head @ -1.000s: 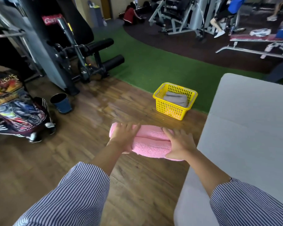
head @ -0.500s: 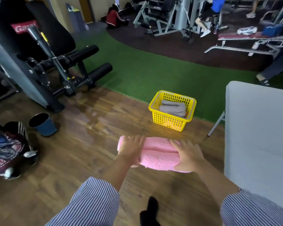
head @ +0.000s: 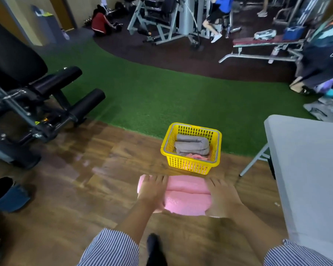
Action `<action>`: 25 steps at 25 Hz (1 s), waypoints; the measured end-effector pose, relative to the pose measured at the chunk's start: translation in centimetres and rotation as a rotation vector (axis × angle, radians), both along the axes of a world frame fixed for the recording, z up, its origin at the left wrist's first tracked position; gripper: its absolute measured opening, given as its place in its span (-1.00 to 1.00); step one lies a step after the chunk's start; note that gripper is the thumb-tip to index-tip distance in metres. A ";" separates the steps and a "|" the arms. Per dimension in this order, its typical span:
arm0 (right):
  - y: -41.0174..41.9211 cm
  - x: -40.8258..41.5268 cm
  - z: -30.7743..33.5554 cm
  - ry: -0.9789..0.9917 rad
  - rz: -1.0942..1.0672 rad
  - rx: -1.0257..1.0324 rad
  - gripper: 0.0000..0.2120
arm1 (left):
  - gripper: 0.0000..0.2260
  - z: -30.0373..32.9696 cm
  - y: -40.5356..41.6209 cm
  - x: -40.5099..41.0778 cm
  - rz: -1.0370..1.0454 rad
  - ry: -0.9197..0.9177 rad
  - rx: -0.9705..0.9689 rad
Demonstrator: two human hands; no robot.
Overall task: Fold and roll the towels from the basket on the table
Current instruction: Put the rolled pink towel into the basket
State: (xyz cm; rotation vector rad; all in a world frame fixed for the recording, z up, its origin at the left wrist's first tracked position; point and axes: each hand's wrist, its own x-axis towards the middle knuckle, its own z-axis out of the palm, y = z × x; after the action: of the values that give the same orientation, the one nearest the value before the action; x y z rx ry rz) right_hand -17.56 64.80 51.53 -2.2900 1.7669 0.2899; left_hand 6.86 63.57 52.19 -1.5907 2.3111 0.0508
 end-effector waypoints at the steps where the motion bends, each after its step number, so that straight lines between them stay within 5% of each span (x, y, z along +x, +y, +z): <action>1: -2.0 0.1 -0.4 -0.003 -0.019 0.008 0.03 | -0.17 -0.7 -2.3 0.1 -0.017 0.009 0.015; 15: -28.2 -1.9 -8.4 0.040 -0.313 -0.042 0.04 | -0.05 -11.1 -35.3 -1.7 -0.258 0.198 -0.009; 20: -36.3 -4.9 -21.5 0.066 -0.324 -0.084 0.02 | -0.21 -24.7 -43.7 -4.5 -0.285 0.190 -0.084; 25: -43.5 -7.8 -35.3 0.047 -0.327 -0.221 -0.02 | -0.13 -38.2 -51.4 -7.4 -0.258 0.202 -0.206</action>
State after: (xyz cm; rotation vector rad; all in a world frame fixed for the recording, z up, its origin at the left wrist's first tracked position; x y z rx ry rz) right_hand -25.34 21.34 16.19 -2.0933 2.2574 0.0927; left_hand -0.52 12.18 13.98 -1.4202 2.7390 -0.0962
